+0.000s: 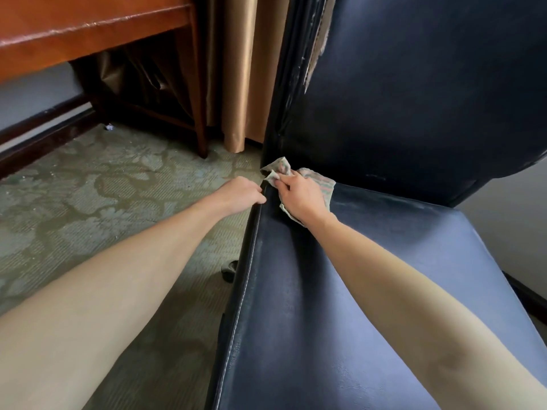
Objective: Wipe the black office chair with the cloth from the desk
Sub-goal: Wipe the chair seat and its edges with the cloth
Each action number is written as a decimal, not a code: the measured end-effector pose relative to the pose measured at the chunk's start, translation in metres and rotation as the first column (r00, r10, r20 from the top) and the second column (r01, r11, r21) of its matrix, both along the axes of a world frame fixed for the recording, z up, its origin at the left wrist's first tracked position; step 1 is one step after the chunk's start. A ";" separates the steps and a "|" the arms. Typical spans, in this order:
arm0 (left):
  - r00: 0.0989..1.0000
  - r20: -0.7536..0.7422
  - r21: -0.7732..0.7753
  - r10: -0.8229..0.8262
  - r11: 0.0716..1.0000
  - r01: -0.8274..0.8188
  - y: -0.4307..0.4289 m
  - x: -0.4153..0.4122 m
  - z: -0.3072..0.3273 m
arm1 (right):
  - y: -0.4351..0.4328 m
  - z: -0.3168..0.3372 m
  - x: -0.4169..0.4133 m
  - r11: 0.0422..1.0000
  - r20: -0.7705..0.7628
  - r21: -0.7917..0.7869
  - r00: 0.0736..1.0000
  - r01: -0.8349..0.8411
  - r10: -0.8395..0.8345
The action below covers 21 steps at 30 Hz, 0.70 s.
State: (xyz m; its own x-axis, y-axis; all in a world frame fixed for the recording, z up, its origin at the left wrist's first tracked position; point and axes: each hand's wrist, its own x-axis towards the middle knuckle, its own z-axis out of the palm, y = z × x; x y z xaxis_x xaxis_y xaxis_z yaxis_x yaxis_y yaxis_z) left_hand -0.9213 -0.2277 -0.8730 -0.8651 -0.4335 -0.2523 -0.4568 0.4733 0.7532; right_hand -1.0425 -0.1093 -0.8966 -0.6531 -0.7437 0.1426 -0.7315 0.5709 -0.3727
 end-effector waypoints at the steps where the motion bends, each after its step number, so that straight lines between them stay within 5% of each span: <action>1: 1.000 0.016 0.020 -0.011 1.000 0.010 0.000 -0.002 0.000 | 0.003 0.000 -0.002 1.000 -0.008 -0.002 1.000 0.024 -0.024; 9: 0.995 0.097 -0.084 -0.039 0.995 0.047 0.008 -0.016 -0.005 | 0.097 0.000 -0.041 0.927 -0.002 -0.002 0.927 0.374 -0.374; 13: 0.988 0.147 -0.367 0.058 0.930 0.000 0.037 -0.028 0.005 | 0.151 0.005 -0.044 0.871 0.000 0.010 0.871 0.490 -0.490; 16: 0.982 0.174 -0.527 -0.068 0.836 0.151 0.082 -0.039 0.008 | 0.190 0.007 -0.042 0.842 0.002 0.028 0.843 0.538 -0.538; 21: 0.906 0.313 -0.489 -0.284 0.770 0.410 0.168 -0.063 0.011 | 0.250 0.011 -0.038 0.819 -0.006 0.023 0.819 0.573 -0.573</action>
